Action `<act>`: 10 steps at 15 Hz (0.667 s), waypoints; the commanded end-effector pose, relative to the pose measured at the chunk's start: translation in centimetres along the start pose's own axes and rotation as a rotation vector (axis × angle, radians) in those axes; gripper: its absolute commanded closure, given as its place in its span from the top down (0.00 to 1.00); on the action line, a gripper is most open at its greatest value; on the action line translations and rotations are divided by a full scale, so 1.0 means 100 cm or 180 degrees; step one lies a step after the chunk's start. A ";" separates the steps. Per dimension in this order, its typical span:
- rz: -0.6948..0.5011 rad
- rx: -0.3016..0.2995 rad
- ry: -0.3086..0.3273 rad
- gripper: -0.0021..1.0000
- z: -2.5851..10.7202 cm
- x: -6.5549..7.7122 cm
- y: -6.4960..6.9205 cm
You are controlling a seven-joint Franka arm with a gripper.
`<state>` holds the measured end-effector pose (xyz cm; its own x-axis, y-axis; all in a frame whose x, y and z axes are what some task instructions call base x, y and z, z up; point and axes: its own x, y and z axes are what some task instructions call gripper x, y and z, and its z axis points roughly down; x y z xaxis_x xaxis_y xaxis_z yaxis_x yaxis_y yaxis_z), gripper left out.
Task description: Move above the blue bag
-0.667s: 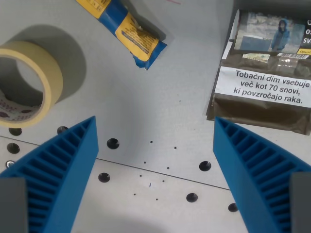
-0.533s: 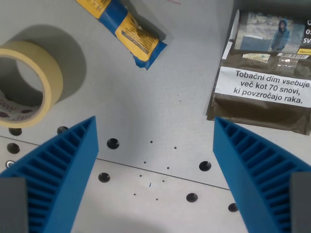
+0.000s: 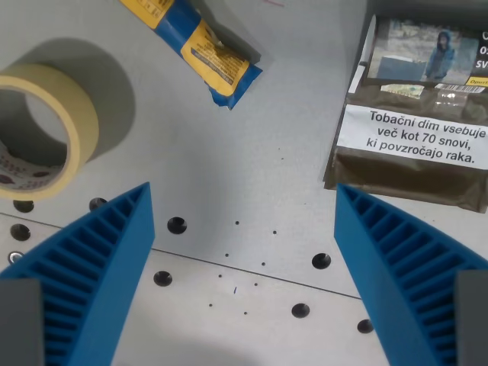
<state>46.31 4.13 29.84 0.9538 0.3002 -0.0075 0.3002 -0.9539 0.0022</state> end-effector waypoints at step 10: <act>-0.0780 0.0025 0.0090 1.00 0.019 0.012 -0.009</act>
<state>46.95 5.09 27.98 0.9205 0.3906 -0.0106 0.3906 -0.9206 -0.0001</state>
